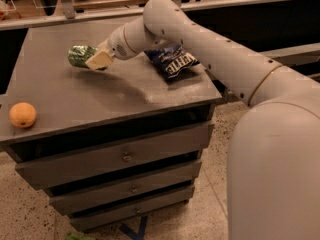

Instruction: Move green can near orange

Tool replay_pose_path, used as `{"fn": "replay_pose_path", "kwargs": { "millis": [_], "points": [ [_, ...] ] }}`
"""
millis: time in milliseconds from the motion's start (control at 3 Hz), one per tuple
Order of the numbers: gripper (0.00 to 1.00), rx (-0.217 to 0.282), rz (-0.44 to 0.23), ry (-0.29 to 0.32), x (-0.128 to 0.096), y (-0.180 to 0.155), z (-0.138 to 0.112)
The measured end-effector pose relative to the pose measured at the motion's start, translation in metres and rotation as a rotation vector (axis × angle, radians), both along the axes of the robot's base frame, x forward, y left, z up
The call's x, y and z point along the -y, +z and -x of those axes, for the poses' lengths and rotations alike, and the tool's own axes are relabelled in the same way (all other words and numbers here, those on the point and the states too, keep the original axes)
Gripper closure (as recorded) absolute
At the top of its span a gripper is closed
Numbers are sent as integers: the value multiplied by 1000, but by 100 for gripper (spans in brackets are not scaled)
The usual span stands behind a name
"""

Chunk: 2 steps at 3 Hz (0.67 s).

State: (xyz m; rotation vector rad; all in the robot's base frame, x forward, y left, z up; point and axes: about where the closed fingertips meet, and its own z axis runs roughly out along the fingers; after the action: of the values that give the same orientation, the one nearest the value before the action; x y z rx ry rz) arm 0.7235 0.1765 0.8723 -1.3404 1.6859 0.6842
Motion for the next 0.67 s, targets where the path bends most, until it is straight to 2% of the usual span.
{"fn": "replay_pose_path", "kwargs": {
  "millis": [333,667],
  "points": [
    [100,-18,-21,56,7,7,36],
    [100,-43,-3,109,10,10,71]
  ]
}}
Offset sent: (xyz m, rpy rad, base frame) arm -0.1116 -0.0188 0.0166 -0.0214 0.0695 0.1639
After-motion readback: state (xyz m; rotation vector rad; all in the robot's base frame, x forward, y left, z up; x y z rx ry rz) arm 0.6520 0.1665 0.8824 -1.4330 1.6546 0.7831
